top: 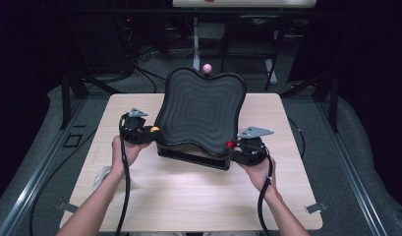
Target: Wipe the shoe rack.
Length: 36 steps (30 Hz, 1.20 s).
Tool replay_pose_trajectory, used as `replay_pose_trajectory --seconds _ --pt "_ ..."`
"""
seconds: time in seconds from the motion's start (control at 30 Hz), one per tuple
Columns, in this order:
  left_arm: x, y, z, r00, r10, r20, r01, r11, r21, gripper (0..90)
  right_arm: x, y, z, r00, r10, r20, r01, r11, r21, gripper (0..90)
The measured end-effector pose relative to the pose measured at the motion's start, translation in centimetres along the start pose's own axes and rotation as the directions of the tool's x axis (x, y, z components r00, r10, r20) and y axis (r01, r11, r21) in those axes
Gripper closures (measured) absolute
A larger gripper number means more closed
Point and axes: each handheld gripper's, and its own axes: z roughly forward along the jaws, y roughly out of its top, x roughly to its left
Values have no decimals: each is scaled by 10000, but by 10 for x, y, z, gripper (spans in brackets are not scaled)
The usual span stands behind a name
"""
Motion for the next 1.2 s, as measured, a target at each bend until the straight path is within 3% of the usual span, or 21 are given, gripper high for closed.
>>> replay_pose_trajectory --seconds 0.23,0.53,1.2 --pt "-8 -11 -10 9998 -40 198 41 10000 -46 593 -13 4 5 9999 143 14 -143 9998 151 588" --pt "-12 -17 -11 9991 -260 332 269 9993 -252 594 -21 7 11 9995 144 297 -148 9998 128 588" --pt "-11 -17 -11 9981 -371 493 384 9989 -266 594 -23 7 15 9986 318 414 -326 9993 197 592"
